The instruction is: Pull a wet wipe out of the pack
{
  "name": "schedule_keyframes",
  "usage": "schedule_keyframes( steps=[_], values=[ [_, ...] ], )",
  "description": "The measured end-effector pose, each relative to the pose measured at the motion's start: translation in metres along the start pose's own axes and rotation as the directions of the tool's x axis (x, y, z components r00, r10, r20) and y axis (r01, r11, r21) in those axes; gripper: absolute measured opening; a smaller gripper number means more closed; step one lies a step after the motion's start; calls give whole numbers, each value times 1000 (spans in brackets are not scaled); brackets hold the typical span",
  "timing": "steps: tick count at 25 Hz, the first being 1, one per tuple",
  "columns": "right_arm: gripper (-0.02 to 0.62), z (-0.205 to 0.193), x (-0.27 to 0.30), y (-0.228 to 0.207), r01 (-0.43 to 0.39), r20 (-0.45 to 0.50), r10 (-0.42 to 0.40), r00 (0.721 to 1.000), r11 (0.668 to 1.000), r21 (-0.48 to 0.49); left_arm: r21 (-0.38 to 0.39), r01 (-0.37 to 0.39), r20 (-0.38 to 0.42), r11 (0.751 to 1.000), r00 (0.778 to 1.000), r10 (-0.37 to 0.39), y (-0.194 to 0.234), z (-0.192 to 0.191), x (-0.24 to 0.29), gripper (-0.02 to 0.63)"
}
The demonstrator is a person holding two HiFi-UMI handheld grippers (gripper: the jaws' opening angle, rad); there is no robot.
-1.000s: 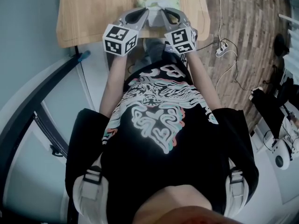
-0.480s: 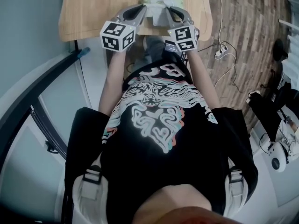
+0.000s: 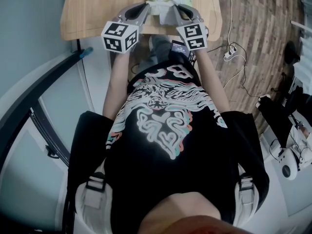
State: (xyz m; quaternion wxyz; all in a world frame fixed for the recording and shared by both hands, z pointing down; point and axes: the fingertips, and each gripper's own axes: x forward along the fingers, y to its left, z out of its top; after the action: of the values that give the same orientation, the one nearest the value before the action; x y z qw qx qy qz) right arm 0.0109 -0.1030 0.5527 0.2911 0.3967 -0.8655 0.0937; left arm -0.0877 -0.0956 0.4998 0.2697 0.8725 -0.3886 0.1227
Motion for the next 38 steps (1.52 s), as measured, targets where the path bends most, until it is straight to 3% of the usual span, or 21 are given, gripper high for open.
schedule_keyframes(
  steps=[2,6,8,27,29,38],
  values=[
    [2,-1,-1,-1,-1,0,1,1000,1000,9,0,-6,5,1000,1000,6,1,1,-1,-6],
    [2,0,-1,-5,-25,-9,27,1000,988,150,-5,-24,14,1000,1000,24,6,1,-7,-6],
    [2,0,-1,-5,-31,-9,34,999,984,174,-14,-33,18,999,999,33,9,-1,-10,-6],
    [7,13,-18,3,-61,52,53,997,987,151,-71,-123,27,990,992,125,42,-12,-24,-5],
    [51,13,-17,7,-72,46,66,997,988,140,-74,-132,23,989,991,134,44,-14,-24,-5],
    [52,10,-18,10,-85,47,80,996,989,117,-97,-178,-16,979,984,177,61,-34,-29,-6]
  ],
)
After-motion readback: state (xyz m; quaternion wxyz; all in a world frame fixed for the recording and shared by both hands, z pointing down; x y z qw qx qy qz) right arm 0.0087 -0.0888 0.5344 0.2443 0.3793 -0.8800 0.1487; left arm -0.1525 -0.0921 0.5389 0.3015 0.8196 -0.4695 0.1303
